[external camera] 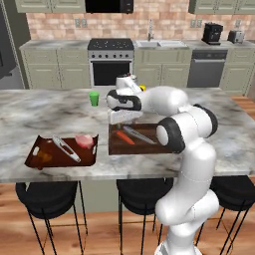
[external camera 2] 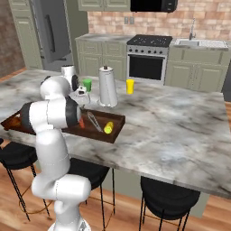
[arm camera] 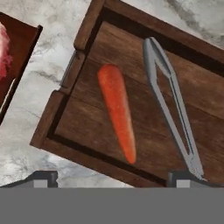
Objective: Gather the corn and carrot from the fridge and place them on a tray on the dining counter. Then gather the chicken drumstick and steak from the fridge and place them on the other tray.
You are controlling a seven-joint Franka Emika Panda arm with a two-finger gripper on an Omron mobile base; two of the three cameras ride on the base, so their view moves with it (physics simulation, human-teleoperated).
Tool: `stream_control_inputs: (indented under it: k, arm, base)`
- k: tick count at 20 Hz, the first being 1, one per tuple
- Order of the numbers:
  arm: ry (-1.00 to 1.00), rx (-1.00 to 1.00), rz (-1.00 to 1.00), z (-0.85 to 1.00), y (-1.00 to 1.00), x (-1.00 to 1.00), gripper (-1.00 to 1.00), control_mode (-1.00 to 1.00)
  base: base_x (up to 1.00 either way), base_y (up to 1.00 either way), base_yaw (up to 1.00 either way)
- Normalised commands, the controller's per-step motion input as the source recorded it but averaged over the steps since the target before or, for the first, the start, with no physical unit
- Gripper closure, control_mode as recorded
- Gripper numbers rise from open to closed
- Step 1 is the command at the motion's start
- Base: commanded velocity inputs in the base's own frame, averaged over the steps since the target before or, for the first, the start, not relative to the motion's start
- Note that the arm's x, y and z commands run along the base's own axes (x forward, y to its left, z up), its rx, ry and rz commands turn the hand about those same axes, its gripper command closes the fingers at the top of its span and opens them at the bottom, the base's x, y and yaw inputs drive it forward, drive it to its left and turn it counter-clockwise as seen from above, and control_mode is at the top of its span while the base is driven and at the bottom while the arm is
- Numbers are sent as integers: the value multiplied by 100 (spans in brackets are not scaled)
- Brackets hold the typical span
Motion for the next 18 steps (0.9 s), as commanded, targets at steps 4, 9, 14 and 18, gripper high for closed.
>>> stream_control_inputs:
  k: [4, 9, 14, 18]
  arm:
    - [6, -2, -20, 14, -27, -97, -100, -100]
    - [-3, -1, -19, 2, -33, -100, -100, -100]
    - [-22, -6, -15, -3, -29, -100, -100, -100]
    - [-27, -7, -27, 0, -54, -100, -100, -100]
  base:
    - [0, 0, 0]
    - [0, 0, 0]
    - [0, 0, 0]
    - [0, 0, 0]
